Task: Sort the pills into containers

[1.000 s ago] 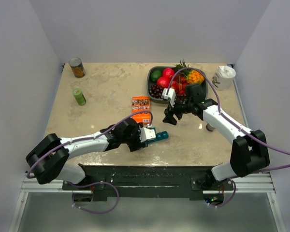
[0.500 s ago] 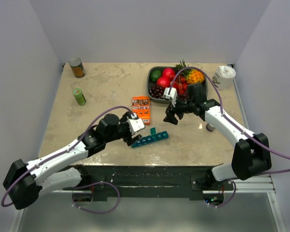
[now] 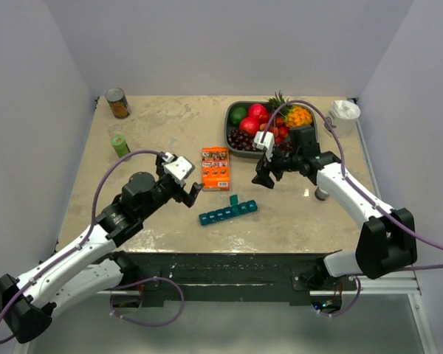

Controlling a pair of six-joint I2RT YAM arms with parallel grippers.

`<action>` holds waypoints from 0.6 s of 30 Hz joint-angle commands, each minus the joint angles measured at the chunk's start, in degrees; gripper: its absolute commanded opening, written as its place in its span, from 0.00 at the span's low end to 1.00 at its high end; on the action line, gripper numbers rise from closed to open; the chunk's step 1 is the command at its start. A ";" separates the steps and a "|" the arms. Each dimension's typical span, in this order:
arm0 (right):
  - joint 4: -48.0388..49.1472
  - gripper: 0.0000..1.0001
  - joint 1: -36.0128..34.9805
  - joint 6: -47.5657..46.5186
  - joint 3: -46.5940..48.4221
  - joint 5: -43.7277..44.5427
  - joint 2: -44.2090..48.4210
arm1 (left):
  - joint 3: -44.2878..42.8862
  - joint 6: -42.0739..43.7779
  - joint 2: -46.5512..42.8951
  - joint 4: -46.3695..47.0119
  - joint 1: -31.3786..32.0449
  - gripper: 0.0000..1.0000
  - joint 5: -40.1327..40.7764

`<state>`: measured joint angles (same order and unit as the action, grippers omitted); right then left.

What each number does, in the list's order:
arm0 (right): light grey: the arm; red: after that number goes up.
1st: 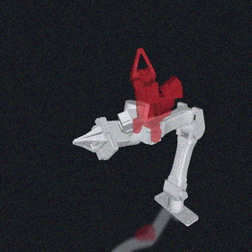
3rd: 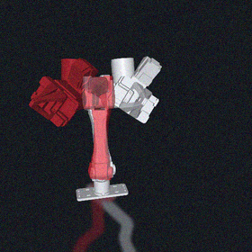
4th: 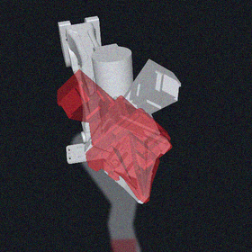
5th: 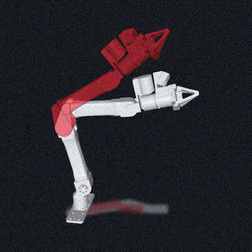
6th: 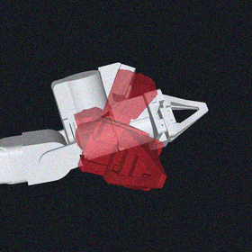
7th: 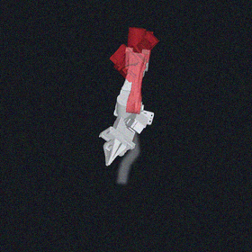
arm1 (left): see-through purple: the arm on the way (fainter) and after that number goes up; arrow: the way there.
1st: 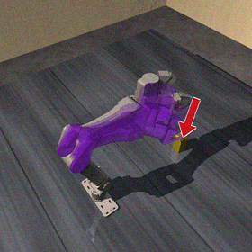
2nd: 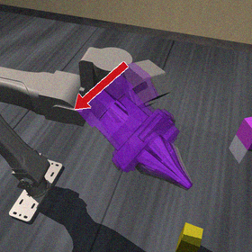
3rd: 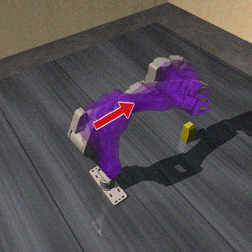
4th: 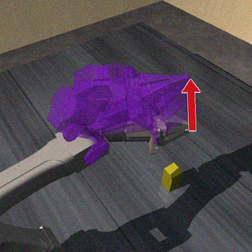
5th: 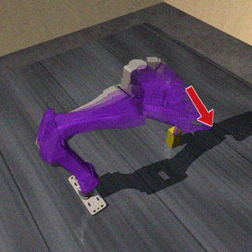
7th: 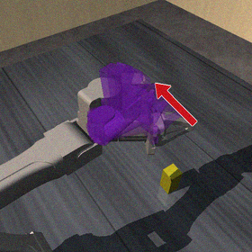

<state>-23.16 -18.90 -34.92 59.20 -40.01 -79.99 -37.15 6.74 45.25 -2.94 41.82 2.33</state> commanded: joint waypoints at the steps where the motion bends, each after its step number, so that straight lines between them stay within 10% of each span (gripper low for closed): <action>1: -0.31 0.73 0.61 -0.59 0.74 -0.86 2.47 | -5.12 -4.19 0.80 -2.42 -1.74 0.99 4.79; 18: -7.09 0.74 0.61 0.98 5.50 -1.30 3.78 | -7.68 -14.91 2.82 -4.71 -23.00 0.99 -1.27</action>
<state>-31.03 -18.57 -36.53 65.45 -40.05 -78.35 -41.69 -3.70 47.62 -8.32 22.92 3.73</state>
